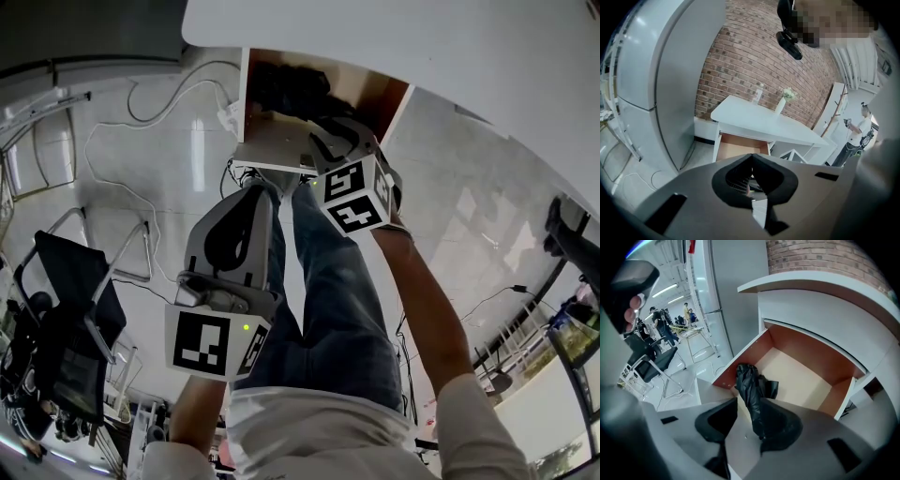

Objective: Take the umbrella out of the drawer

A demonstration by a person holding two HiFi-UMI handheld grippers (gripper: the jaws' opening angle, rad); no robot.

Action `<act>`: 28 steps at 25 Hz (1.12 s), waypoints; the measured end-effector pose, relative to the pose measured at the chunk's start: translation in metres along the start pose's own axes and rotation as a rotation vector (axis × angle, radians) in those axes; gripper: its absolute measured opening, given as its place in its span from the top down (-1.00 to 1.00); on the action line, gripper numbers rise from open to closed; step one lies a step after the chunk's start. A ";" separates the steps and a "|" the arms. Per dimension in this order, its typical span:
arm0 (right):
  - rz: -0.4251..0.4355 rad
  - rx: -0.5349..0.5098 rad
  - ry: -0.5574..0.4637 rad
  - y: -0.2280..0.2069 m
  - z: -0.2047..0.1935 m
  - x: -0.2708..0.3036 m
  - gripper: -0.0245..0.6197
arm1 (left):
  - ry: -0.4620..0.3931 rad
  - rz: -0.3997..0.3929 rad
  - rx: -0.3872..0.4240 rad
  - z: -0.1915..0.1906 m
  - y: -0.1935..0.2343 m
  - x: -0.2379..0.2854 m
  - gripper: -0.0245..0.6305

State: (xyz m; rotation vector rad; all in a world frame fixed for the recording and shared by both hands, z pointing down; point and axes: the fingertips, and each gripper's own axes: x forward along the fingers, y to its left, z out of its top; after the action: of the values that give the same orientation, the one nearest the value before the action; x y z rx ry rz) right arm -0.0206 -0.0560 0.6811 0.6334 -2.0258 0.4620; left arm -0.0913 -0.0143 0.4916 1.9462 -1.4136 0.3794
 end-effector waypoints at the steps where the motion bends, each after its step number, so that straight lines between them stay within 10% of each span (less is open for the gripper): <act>1: -0.001 -0.009 0.013 0.000 -0.003 0.004 0.42 | 0.001 -0.001 -0.004 -0.001 0.000 0.001 0.87; 28: -0.027 -0.101 0.154 -0.006 -0.032 0.069 0.06 | 0.028 -0.046 -0.005 -0.004 0.009 0.005 0.87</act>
State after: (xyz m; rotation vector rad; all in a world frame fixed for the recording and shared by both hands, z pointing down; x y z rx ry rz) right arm -0.0253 -0.0602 0.7567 0.5467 -1.8798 0.3780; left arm -0.0972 -0.0166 0.5007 1.9589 -1.3480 0.3799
